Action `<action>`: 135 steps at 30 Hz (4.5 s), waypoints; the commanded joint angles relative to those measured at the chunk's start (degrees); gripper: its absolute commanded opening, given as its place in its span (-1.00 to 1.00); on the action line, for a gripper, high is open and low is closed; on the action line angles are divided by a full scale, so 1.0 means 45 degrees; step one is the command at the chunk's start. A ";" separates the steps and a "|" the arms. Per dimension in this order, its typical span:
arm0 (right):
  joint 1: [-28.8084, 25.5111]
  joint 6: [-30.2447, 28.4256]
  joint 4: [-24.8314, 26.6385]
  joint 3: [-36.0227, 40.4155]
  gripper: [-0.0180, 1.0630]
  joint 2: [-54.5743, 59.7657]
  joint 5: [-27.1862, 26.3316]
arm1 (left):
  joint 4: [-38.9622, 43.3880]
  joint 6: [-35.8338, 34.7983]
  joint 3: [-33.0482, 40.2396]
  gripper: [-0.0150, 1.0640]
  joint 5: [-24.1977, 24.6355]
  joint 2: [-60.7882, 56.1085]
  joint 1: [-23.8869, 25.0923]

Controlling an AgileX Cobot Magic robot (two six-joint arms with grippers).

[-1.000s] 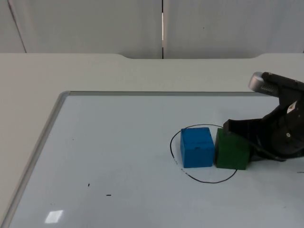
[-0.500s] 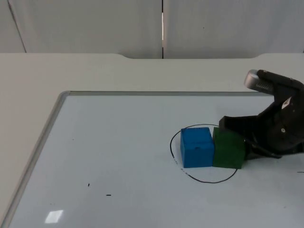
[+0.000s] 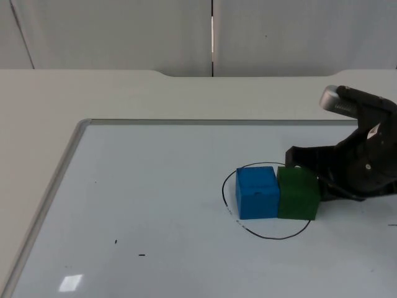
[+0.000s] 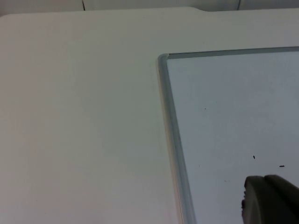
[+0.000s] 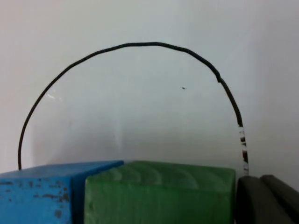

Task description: Push the two cubes into the marked area.

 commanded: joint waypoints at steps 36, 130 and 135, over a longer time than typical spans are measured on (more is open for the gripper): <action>0.0230 0.0045 -0.0212 -0.0038 -0.97 0.0020 -0.0249 | 0.0055 -0.0050 0.0054 -0.98 -0.0129 -0.0054 0.0046; -0.1713 -0.1393 -0.5413 0.3387 -0.97 -2.2178 1.0964 | 0.0055 -0.0050 0.0054 -0.98 -0.0129 -0.0054 0.0046; -0.1713 -0.1393 -0.5413 0.3387 -0.97 -2.3229 1.1530 | 0.0055 -0.0050 0.0054 -0.98 -0.0129 -0.0054 0.0046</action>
